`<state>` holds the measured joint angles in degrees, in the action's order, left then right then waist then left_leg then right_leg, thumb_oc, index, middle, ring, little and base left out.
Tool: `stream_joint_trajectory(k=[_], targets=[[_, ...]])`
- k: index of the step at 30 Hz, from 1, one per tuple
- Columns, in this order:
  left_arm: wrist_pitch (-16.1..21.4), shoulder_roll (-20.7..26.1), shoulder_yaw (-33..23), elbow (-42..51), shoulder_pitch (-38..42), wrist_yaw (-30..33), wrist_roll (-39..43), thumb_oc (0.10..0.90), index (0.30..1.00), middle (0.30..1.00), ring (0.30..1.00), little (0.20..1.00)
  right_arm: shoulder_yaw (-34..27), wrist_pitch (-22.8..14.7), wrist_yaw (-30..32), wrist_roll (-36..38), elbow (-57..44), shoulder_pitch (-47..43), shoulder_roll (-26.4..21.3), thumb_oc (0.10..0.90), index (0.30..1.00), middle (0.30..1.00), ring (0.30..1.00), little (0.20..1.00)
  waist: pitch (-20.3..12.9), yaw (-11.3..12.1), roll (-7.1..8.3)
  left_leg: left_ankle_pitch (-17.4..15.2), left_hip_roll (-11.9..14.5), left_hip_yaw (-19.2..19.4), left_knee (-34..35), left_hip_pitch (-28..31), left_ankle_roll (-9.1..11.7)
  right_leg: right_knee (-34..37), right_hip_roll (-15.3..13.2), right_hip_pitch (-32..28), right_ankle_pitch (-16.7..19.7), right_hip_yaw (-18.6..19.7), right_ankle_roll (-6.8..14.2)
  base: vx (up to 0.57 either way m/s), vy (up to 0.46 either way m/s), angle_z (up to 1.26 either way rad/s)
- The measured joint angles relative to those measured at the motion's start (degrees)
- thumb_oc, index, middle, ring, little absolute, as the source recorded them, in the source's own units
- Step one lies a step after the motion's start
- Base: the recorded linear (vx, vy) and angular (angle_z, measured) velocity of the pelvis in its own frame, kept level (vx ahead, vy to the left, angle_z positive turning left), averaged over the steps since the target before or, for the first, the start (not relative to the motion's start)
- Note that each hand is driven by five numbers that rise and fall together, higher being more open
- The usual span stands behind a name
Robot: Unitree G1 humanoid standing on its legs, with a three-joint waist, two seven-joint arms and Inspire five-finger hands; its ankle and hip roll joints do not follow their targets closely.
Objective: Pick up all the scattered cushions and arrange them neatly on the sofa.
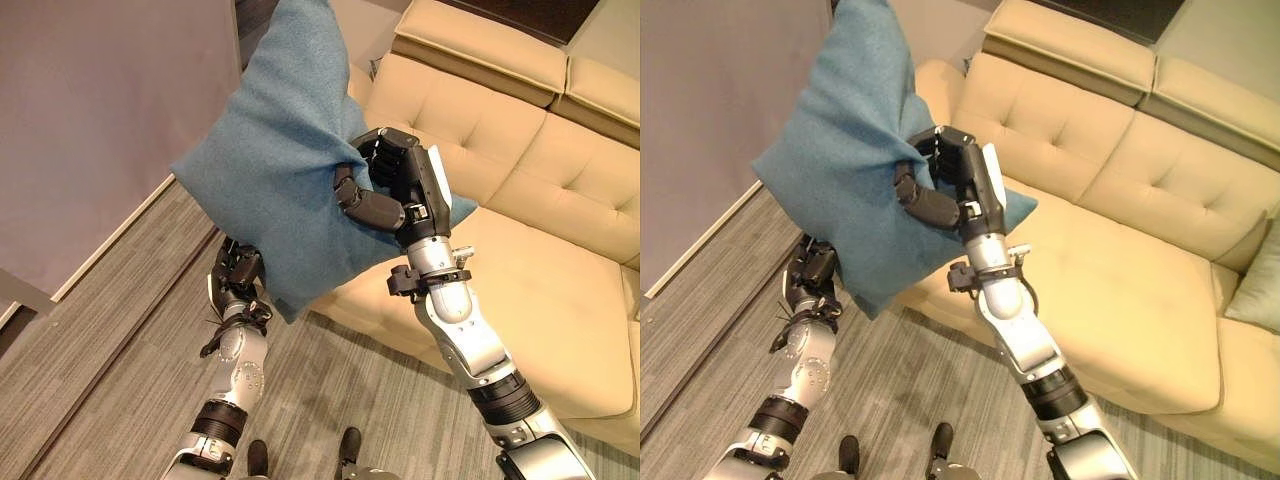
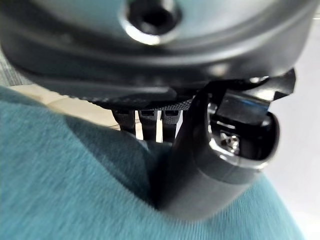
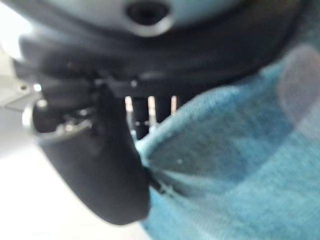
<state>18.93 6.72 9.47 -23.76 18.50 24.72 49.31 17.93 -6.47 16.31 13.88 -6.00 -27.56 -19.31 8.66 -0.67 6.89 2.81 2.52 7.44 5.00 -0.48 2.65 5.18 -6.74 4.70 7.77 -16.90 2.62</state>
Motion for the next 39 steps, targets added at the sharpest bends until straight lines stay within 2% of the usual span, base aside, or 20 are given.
stream_joint_trajectory(k=[5, 13, 20, 24, 27, 29, 31, 33, 37, 38, 39], targets=[[0.13, 0.25, 0.0, 0.03, -0.14, -0.3, 0.26, 0.4, 0.3, 0.3, 0.3, 0.3, -2.41, -0.81, -0.15, 0.19, 0.0, 0.58, -0.24, 0.4, 0.3, 0.3, 0.3, 0.3, -0.32, -0.11, -0.62, 0.0, 0.03, 0.02, 0.0, 0.16, 0.0, 0.0, 0.01, -0.12, 0.08, 0.01, -0.02, 0.0, 0.0, 0.0], [-0.71, 1.11, 1.17, 0.24, -6.01, -3.62, -0.19, 0.4, 0.3, 0.3, 0.3, 0.3, -4.25, -1.49, -2.49, 0.53, 0.17, 8.66, -0.3, 0.4, 0.3, 0.3, 0.3, 0.3, -1.43, 0.08, -3.01, -0.01, 0.23, -0.18, 0.03, 1.15, -0.01, 0.0, -0.04, -1.24, 0.08, -0.19, -0.01, -0.03, -0.003, 0.01], [-6.11, 2.9, 5.53, 0.2, -15.39, -8.32, -4.68, 0.4, 0.3, 0.3, 0.3, 0.3, -7.86, -1.43, -4.32, -0.16, 2.37, 21.15, -0.2, 0.4, 0.3, 0.3, 0.3, 0.3, -2.38, -0.25, -4.68, -0.03, -0.7, -0.15, 0.05, 1.08, -0.04, 0.0, -0.71, -1.01, 0.5, -0.01, 0.56, -0.06, 0.032, -0.01], [-7.58, 3.86, 7.38, 0.15, -18.69, -10.14, -6.89, 0.4, 0.3, 0.3, 0.3, 0.3, -10.11, -1.3, -4.92, -0.17, 5.22, 26.84, 0.95, 0.4, 0.3, 0.3, 0.3, 0.3, -2.67, -0.39, -5.17, -0.01, -0.89, -0.02, 0.03, 1.11, -0.08, -0.51, -0.86, -0.53, 0.63, 0.34, 0.65, -0.05, 0.056, -0.07], [-10.08, 6.64, 8.12, 0.16, -20.65, -12.81, -9.06, 0.4, 0.3, 0.3, 0.3, 0.3, -11.26, -0.41, -5.64, -0.81, 7.4, 30.06, 1.94, 0.4, 0.3, 0.3, 0.3, 0.3, -2.75, -0.59, -5.4, 0.09, -1.05, 1.7, 0.03, 1.43, -0.33, -3.03, -1.19, 1.27, 0.63, 1.79, 0.71, -0.08, 0.068, -0.29], [-10.15, 7.35, 8.28, 0.15, -20.71, -13.53, -10.16, 0.4, 0.3, 0.3, 0.3, 0.3, -11.67, -0.41, -6.32, -1.4, 7.78, 30.23, 1.96, 0.4, 0.3, 0.3, 0.3, 0.3, -2.59, -0.42, -5.64, 0.19, -1.12, 3.33, 0.03, 1.26, -0.76, -6.45, -1.55, 4.13, 0.63, 1.72, 0.73, -0.04, 0.015, -0.4], [-10.3, 8.13, 8.17, 0.12, -20.84, -14.23, -10.62, 0.4, 0.3, 0.3, 0.3, 0.3, -11.55, -0.41, -6.92, -1.4, 7.9, 30.23, 2.3, 0.4, 0.3, 0.3, 0.3, 0.3, -2.49, -0.32, -5.49, -0.05, -1.28, 5.25, 0.04, 1.83, -1.33, -7.22, -2.17, 4.95, 0.73, 0.69, 0.88, -0.01, -0.044, -0.48], [-10.33, 8.25, 7.2, 0.19, -21.44, -14.96, -11.25, 0.4, 0.3, 0.3, 0.3, 0.3, -11.41, -0.41, -7.68, -1.43, 8.28, 30.3, 2.21, 0.4, 0.3, 0.3, 0.3, 0.3, -2.46, -1.04, -5.74, -0.41, -1.42, 6.47, 0.09, 2.54, -1.76, -7.22, -3.2, 4.78, -0.85, -0.39, 2.22, -0.03, -0.042, -0.32], [-10.32, 9.26, 6.05, 1.69, -22.15, -15.35, -11.28, 0.4, 0.3, 0.3, 0.3, 0.3, -11.18, -0.45, -8.5, -1.46, 9.17, 30.18, 2.12, 0.4, 0.3, 0.3, 0.3, 0.3, -2.42, -1.43, -5.73, -0.72, -0.54, 9.3, 0.08, 1.76, -1.11, -9.16, -4.97, 7.67, -1.52, -7.18, 2.98, 0.05, -0.162, -0.39], [-10.33, 9.24, 6.07, 1.77, -22.27, -15.38, -11.31, 0.4, 0.3, 0.3, 0.3, 0.3, -11.14, -0.44, -8.53, -1.47, 10.03, 30.23, 1.99, 0.4, 0.3, 0.3, 0.3, 0.3, -2.38, -1.55, -5.8, -0.69, 0.12, 9.32, 0.06, 1.67, -0.69, -9.04, -4.63, 7.35, -1.31, -8.95, 2.73, 0.1, -0.204, -0.12], [-10.36, 9.16, 6.09, 1.77, -22.42, -15.46, -11.51, 0.4, 0.3, 0.3, 0.3, 0.3, -11.39, -0.42, -8.53, -1.58, 10.54, 30.98, 1.76, 0.4, 0.3, 0.3, 0.3, 0.3, -2.36, -1.83, -5.84, -0.76, 0.68, 8.85, 0.01, 1.89, 0.01, -8.04, -3.28, 6.52, -0.9, -8.73, 1.9, 0.06, -0.155, 0.05]])
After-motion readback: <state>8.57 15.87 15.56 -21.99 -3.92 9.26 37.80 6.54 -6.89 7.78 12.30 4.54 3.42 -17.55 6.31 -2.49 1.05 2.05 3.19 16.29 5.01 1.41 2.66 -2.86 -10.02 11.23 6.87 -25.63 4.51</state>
